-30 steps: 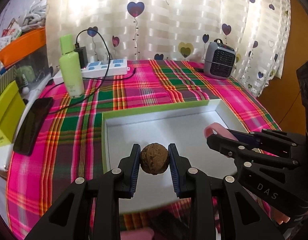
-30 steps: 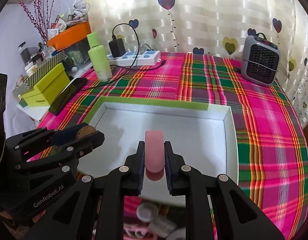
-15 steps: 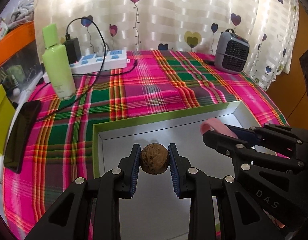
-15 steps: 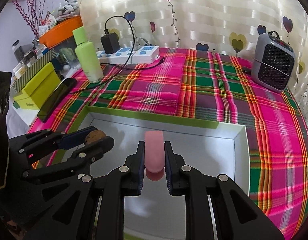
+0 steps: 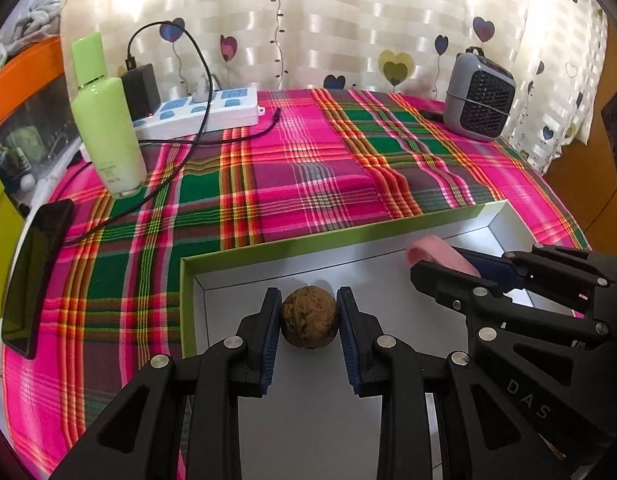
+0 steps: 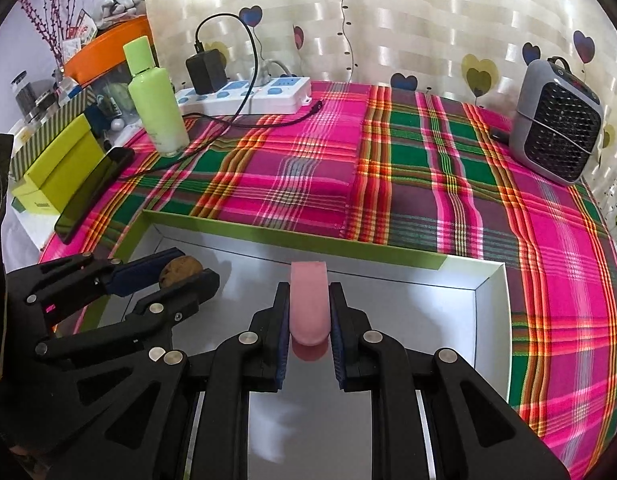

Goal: Organize objects
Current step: 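Carry the walnut in the left tool and pink clip in the right tool over the white box, then open the left tool to drop the walnut while the right tool releases the pink clip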

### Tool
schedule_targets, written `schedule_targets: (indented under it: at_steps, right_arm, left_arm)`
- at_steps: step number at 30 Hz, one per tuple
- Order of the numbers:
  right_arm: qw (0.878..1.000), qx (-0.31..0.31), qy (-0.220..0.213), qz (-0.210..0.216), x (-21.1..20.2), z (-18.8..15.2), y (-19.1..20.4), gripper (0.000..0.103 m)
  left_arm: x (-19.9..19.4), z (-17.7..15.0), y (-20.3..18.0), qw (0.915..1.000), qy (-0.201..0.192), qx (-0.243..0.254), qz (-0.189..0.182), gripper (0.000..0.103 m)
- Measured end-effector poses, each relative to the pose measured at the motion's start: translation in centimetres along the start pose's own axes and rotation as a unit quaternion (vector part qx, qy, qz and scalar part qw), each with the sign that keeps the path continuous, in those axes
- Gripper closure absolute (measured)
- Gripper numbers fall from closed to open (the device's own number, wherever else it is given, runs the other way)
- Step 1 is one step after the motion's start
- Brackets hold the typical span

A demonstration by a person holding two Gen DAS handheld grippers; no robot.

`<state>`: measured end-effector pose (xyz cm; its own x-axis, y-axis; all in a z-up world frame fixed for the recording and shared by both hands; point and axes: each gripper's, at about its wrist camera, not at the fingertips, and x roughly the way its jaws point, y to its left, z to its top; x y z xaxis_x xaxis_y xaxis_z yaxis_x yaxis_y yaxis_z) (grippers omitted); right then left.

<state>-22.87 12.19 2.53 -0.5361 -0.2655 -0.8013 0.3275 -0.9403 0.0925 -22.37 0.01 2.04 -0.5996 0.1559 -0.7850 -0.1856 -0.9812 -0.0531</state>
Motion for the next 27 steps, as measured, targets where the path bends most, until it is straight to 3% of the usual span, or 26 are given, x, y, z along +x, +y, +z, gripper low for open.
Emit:
schedule_targets:
  at_steps: [23, 27]
  right_arm:
    - [1.0, 0.008, 0.011, -0.004, 0.86, -0.08, -0.26, 0.084]
    - [1.0, 0.013, 0.009, -0.006, 0.85, -0.19, -0.34, 0.08]
  left_arm:
    - [0.46, 0.13, 0.23, 1.0, 0.007, 0.001, 0.006, 0.076]
    - [0.32, 0.08, 0.18, 0.9999, 0.008, 0.001, 0.01, 0.069]
